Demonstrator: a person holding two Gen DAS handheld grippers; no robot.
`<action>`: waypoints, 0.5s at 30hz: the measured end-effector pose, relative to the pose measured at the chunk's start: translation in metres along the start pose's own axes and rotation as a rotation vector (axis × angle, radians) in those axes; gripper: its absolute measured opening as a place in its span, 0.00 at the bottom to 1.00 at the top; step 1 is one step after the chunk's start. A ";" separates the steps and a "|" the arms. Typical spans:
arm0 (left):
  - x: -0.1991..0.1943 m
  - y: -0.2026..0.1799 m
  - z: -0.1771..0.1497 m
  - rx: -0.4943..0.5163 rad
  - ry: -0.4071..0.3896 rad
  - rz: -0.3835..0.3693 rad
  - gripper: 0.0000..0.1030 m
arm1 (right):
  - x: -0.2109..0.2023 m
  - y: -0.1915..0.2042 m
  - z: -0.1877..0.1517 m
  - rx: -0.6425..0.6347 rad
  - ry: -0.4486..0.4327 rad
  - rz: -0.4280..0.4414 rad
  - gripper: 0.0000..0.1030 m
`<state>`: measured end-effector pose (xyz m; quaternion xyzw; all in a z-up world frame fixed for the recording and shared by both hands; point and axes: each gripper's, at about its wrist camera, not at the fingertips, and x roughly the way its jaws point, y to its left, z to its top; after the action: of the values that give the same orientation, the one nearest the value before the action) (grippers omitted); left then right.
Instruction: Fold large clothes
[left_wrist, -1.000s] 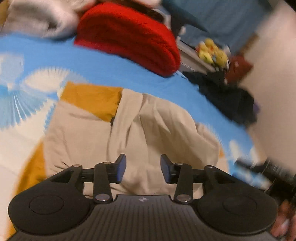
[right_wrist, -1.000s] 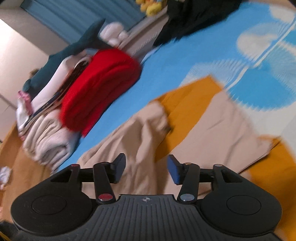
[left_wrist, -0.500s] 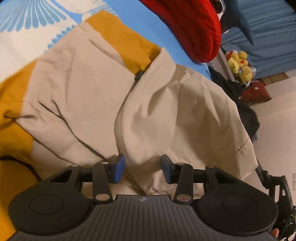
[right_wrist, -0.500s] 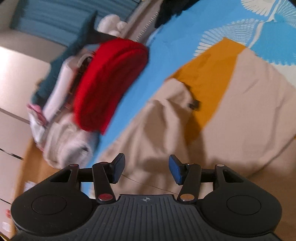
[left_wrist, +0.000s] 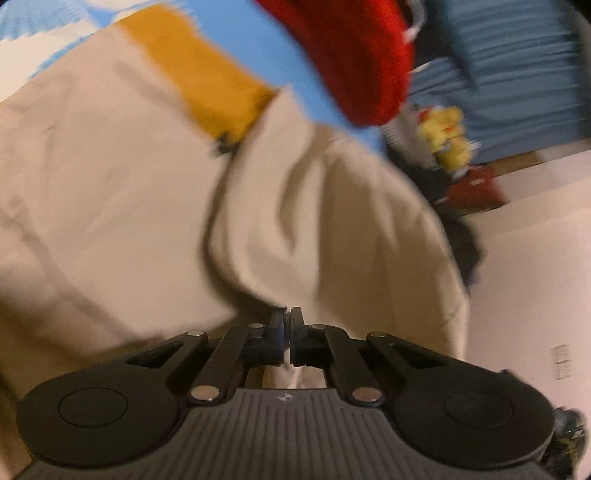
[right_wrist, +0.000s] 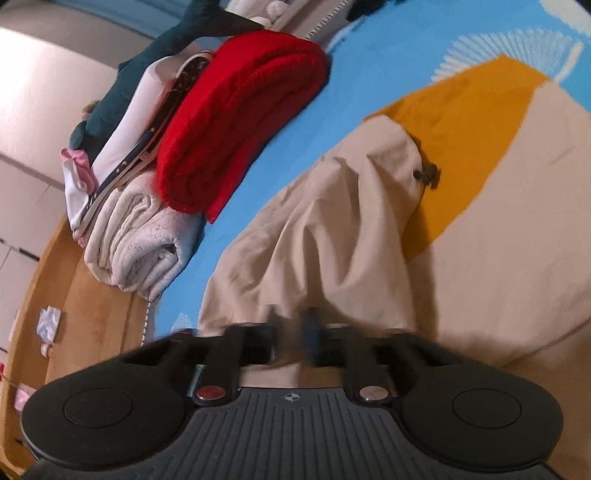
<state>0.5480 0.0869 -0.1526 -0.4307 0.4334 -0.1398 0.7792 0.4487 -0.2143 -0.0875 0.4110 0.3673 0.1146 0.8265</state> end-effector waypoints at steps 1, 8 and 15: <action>-0.005 -0.004 0.003 0.008 -0.043 -0.056 0.02 | -0.004 0.001 0.000 -0.007 -0.032 -0.005 0.03; -0.010 -0.006 0.006 0.045 -0.080 -0.025 0.02 | -0.056 0.000 0.005 0.069 -0.357 0.306 0.02; 0.015 0.006 -0.008 0.069 0.153 0.308 0.05 | 0.009 -0.052 -0.023 0.155 0.064 -0.356 0.02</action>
<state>0.5493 0.0771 -0.1683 -0.3202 0.5471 -0.0657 0.7706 0.4333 -0.2296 -0.1409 0.3981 0.4678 -0.0490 0.7875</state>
